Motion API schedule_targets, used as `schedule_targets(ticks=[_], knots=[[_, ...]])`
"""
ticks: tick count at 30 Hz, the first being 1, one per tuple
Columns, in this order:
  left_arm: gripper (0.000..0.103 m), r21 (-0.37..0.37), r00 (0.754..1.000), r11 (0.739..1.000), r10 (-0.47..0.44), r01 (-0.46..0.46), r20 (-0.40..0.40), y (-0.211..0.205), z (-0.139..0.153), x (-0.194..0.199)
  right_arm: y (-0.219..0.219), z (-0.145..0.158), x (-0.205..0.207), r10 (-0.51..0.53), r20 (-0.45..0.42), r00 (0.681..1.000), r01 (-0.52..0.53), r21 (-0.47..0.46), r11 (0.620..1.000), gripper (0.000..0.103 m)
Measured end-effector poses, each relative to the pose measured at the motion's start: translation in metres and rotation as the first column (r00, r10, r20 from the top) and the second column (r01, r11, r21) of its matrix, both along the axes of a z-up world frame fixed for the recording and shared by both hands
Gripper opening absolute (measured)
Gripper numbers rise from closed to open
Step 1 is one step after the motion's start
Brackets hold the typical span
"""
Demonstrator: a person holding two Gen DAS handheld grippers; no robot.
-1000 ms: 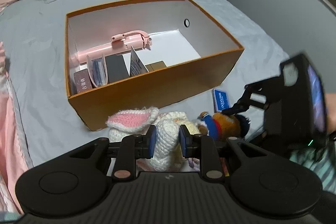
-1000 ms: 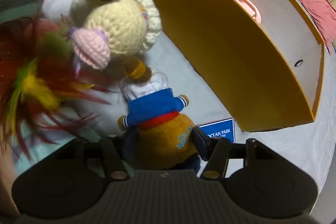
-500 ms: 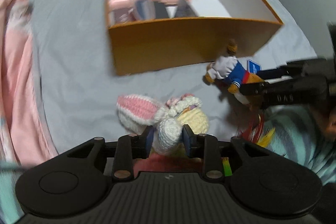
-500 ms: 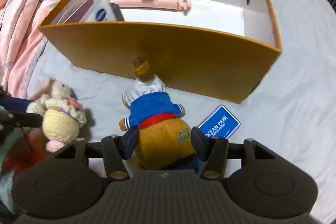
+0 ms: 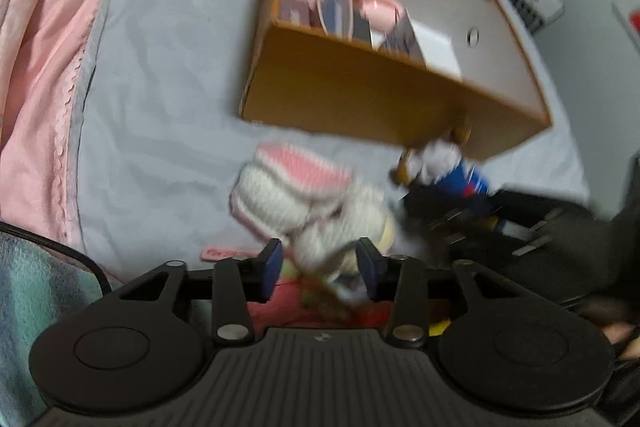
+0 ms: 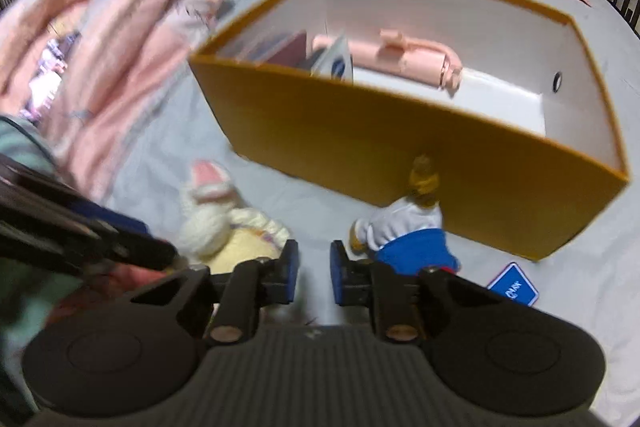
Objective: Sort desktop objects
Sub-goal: 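Lift the bunny with the left gripper while the right lifts the Donald Duck plush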
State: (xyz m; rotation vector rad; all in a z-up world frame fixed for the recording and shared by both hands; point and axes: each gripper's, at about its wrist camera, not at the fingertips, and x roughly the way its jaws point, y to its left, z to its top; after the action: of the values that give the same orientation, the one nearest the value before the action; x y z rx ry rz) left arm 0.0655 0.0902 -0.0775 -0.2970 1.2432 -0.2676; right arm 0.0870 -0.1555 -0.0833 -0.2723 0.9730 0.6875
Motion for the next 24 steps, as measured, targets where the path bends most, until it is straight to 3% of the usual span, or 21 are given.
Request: schedule_targets(ticks=[3,4,8,11,13,19,22,24], knots=[[0.06,-0.028,0.997,0.996,0.08,-0.081,-0.021,0.003,-0.002,0.008,0.007,-0.015,0.006,0.005,-0.034,0.999,-0.006,-0.017,1.0,0.017],[0.061,-0.026,0.995,0.995,0.092,-0.093,-0.033,0.0,-0.003,0.012,0.009,-0.018,0.004,0.018,-0.056,0.998,-0.018,-0.005,1.0,0.013],[0.061,0.001,0.994,0.997,0.071,-0.071,-0.079,-0.013,-0.01,0.021,0.008,-0.015,-0.013,0.081,-0.083,0.993,-0.076,0.062,0.995,0.004],[0.064,0.086,0.993,0.995,0.067,-0.059,-0.098,-0.02,-0.017,0.018,0.006,-0.011,-0.022,0.12,-0.093,0.988,-0.111,0.094,0.989,0.003],[0.066,0.093,0.992,0.993,0.078,-0.069,-0.1,-0.019,-0.018,0.019,0.006,-0.011,-0.024,0.139,-0.124,0.982,-0.123,0.132,0.984,0.001],[0.078,0.106,0.986,0.988,0.122,-0.11,-0.113,-0.018,-0.025,0.022,0.014,-0.011,-0.035,0.201,-0.121,0.972,-0.185,0.131,0.974,0.002],[0.078,0.114,0.986,0.988,0.119,-0.107,-0.114,-0.022,-0.034,0.024,0.014,-0.011,-0.042,0.218,-0.136,0.966,-0.199,0.144,0.969,0.001],[0.069,0.112,0.989,0.99,0.102,-0.09,-0.104,-0.023,-0.033,0.022,0.013,-0.012,-0.043,0.204,-0.135,0.97,-0.187,0.125,0.974,0.001]])
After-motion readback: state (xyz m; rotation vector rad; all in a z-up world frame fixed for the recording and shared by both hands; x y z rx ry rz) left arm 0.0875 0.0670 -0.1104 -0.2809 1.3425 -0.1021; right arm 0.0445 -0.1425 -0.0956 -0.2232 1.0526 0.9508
